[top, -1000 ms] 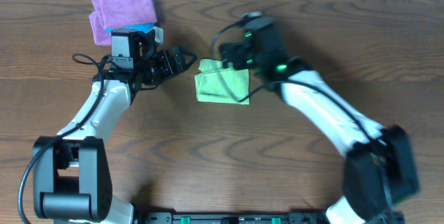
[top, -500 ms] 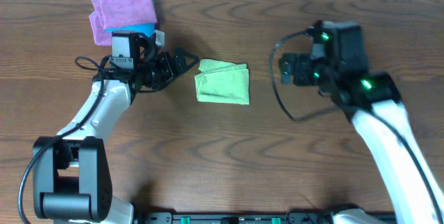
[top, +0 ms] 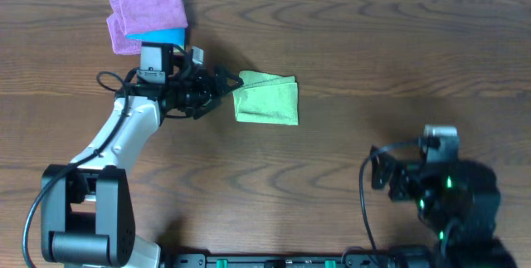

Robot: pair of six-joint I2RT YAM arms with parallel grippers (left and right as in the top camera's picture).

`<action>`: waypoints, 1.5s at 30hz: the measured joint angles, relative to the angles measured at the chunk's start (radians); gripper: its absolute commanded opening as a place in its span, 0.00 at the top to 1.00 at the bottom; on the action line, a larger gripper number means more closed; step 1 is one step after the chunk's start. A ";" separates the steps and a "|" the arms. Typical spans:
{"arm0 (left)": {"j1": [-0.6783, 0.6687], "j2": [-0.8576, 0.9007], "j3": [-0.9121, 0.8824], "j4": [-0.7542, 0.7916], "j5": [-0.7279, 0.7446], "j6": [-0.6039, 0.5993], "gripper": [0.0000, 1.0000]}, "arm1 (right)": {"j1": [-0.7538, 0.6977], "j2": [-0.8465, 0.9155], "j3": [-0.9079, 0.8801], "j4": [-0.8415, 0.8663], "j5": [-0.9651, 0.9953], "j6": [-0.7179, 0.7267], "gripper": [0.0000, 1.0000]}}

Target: Fold the cloth

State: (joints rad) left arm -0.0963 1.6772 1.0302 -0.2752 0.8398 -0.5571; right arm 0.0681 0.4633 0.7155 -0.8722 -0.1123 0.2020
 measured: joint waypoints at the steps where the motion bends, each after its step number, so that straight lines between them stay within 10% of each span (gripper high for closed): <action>1: -0.007 0.000 0.000 -0.003 0.000 0.000 0.05 | 0.000 -0.030 -0.011 -0.003 -0.001 0.004 0.01; 45: -0.026 0.017 -0.337 0.500 -0.141 -0.307 0.05 | -0.001 -0.124 -0.038 -0.064 0.023 0.058 0.01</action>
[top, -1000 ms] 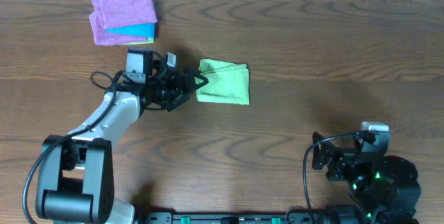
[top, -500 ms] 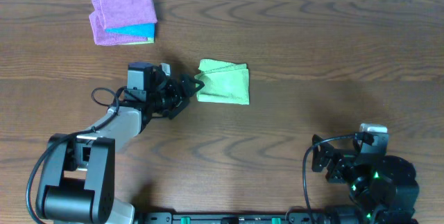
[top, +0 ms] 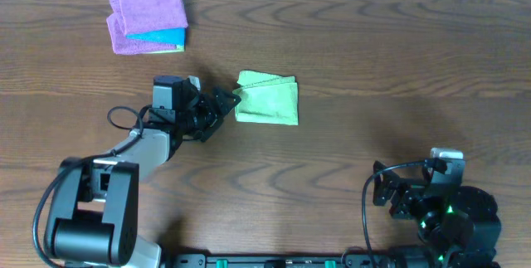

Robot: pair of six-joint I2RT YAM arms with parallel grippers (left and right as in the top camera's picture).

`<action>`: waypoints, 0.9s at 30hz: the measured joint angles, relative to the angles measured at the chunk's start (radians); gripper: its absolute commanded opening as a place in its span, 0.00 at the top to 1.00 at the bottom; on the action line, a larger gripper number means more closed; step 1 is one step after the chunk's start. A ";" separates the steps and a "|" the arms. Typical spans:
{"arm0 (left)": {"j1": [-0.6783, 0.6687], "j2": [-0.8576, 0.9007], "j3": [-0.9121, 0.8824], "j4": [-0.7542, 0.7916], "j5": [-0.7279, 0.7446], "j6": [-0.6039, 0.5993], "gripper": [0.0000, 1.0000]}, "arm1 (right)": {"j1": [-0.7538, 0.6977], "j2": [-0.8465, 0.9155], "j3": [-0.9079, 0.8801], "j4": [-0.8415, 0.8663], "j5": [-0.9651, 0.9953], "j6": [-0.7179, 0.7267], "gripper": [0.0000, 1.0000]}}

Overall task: Fold the cloth
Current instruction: 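Grasp the folded green towel with the left gripper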

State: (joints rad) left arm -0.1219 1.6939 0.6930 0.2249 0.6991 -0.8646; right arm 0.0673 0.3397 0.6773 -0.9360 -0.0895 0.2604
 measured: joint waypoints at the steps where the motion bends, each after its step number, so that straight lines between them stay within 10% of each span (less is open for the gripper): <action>1: 0.000 0.008 0.000 0.010 0.000 -0.002 0.05 | 0.000 0.000 0.000 0.000 0.000 0.000 0.01; 23: -0.116 0.187 0.023 0.340 0.031 -0.130 0.00 | 0.000 0.000 0.000 -0.002 0.000 0.000 0.01; 27: -0.117 0.252 0.036 0.453 0.035 -0.136 0.14 | 0.000 0.000 0.000 -0.003 0.000 0.000 0.01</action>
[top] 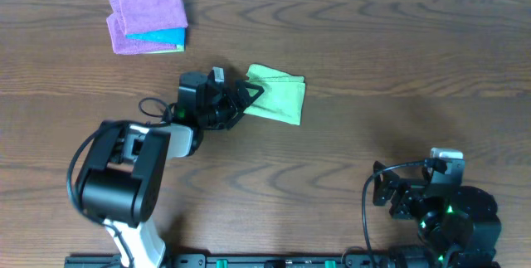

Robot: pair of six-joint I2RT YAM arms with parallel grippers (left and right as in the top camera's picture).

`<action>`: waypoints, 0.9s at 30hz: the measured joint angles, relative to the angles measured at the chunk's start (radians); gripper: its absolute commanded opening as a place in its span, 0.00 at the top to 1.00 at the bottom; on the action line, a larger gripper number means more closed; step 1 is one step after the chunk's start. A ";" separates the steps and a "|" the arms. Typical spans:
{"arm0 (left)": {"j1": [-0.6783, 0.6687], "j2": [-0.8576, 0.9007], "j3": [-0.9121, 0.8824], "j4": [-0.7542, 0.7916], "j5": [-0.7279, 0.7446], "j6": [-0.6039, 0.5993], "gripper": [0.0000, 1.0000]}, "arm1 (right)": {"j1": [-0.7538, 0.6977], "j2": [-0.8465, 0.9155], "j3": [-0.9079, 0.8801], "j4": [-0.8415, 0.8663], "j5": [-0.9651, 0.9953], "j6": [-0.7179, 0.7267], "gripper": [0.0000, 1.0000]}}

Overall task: Fold the cloth
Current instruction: 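Grasp the folded green towel with the left gripper, then carry the folded towel with the left gripper toward the pink cloth stack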

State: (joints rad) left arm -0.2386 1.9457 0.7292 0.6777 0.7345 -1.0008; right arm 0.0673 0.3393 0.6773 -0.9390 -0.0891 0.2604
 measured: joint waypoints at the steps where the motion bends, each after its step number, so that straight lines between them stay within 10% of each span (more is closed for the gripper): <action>1: -0.001 0.019 0.003 0.037 -0.002 0.003 0.17 | 0.000 0.000 0.000 0.001 0.000 0.000 0.01; 27: -0.044 0.168 0.044 0.214 0.054 0.272 0.57 | 0.000 0.000 0.000 0.001 0.000 0.000 0.01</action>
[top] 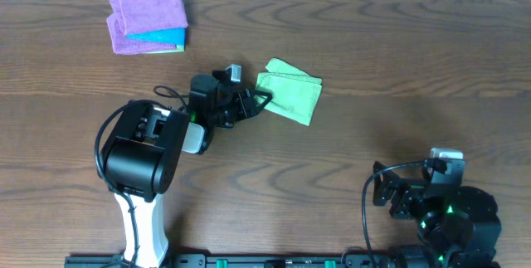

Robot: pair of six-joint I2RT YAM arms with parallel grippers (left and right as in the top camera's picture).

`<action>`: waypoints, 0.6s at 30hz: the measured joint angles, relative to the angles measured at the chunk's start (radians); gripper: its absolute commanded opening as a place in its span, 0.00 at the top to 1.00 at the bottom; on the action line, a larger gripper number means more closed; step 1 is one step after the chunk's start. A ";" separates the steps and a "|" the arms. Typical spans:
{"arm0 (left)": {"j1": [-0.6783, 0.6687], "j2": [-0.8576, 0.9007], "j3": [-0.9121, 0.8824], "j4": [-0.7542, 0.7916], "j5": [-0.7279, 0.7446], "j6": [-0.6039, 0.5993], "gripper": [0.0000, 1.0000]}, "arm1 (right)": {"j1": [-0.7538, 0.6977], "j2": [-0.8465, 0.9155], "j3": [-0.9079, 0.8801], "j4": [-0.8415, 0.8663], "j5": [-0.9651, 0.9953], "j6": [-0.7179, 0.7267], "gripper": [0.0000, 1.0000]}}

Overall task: Fold the cloth
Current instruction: 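Carry the folded towel with the left gripper toward the pink cloth stack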

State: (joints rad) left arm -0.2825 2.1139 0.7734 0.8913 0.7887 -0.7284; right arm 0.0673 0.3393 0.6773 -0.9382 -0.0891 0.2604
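Observation:
Folded into a small rectangle, the green cloth [292, 94] lies mid-table, turned a little clockwise. My left gripper [260, 102] sits low on the table at the cloth's left edge. Its fingers look spread and rest against that edge, with nothing seen pinched between them. The left arm [149, 148] reaches up from the lower left. My right gripper [384, 192] is tucked back against its base at the lower right, far from the cloth. It is too dark to tell how its jaws stand.
A stack of folded purple cloths with a blue one [148, 17] lies at the far left back of the wooden table [415, 60]. The right arm's base and cable [448, 214] fill the front right corner.
The left gripper has moved a little further right. The green cloth has slid right with it and turned more clockwise. The right arm has not moved.
The left gripper stood at the folded green cloth's left edge, and the right arm was pulled back at the lower right. Then the right arm sat lower by its base. The left gripper shifted rightward moment by moment, and the cloth now lies further right and rotated.

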 measured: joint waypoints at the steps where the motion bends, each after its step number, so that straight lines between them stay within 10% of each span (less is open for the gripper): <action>1: -0.002 0.003 0.001 -0.002 -0.001 0.015 0.60 | 0.000 0.000 0.000 0.000 0.000 0.000 0.01; 7: -0.011 0.010 0.005 -0.012 -0.008 0.063 0.93 | 0.000 0.000 0.000 0.000 0.000 0.000 0.01; 18: -0.015 0.045 0.084 -0.029 0.059 0.072 0.94 | 0.000 0.000 0.000 0.000 0.000 0.000 0.01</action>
State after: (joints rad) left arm -0.2977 2.1586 0.8574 0.8627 0.8474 -0.6559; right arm 0.0673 0.3393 0.6773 -0.9386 -0.0891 0.2604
